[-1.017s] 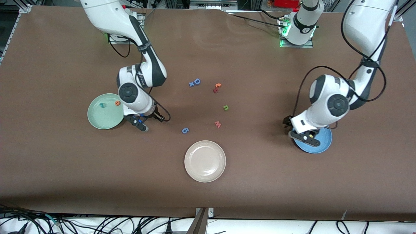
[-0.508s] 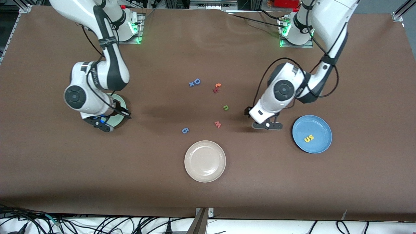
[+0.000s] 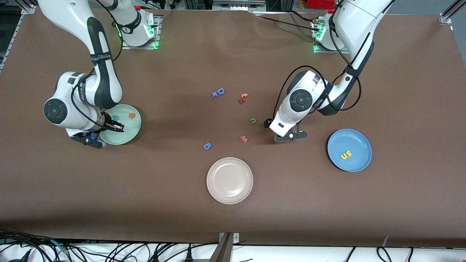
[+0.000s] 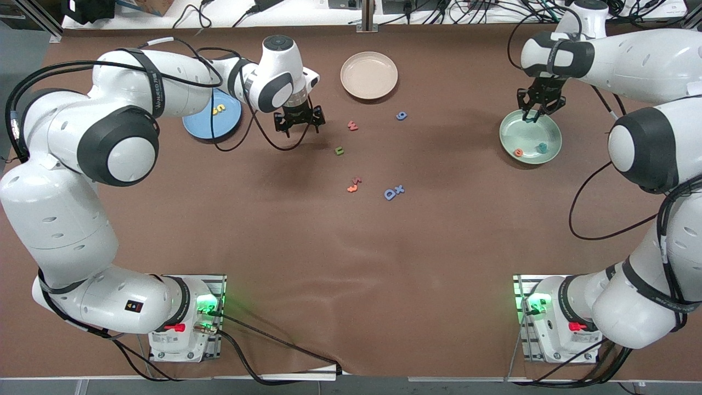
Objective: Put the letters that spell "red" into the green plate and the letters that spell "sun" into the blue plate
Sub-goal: 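Drop the teal letter on the green plate while the left gripper reaches green u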
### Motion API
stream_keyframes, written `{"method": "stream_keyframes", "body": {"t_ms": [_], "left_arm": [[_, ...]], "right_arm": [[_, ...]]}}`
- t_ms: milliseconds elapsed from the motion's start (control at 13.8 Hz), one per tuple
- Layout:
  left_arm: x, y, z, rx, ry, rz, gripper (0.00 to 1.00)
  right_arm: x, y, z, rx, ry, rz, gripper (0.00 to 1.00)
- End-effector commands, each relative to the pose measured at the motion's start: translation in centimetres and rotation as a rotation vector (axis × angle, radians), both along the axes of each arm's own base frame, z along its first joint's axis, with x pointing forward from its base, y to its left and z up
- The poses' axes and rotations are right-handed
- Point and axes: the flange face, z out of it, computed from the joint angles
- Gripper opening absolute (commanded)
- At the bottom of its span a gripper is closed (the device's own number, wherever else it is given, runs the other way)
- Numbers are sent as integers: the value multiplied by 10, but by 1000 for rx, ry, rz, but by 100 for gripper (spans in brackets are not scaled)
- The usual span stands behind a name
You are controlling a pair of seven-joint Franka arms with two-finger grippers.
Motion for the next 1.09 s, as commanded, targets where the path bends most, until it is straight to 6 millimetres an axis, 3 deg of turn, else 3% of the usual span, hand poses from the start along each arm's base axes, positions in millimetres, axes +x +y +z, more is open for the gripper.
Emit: {"method": "stream_keyframes", "body": {"t_ms": [0,73,145,218,290,436,508,726,1017], "left_arm": [[-2,-35,-2,-29,-11,61,100],[-2,-44,-1,-31,-13,88,100],[-5,-52,-3,-31,-13,86,100],[-4,-57,-2,-36,-16,87,100],[-4,-60,-3,-34,-18,98,100],[-16,-75,-9,-23,-12,87,100],[-19,-79,-11,-23,-9,84,100],[-23,-92,-12,-23,-11,108,100],[-25,-92,-17,-16,-5,112,100]], "right_arm": [[-4,-3,-24,-12,-24,16,30],[-4,-3,-29,-12,-31,11,35],[-5,-3,-29,-9,-30,7,52],[-4,-2,-25,-5,-34,4,90],[-3,0,-19,4,-39,5,98],[-1,4,1,36,-27,3,98],[0,7,21,65,-22,0,98],[14,5,90,125,-10,-5,98],[34,-4,200,149,48,9,99]]}}
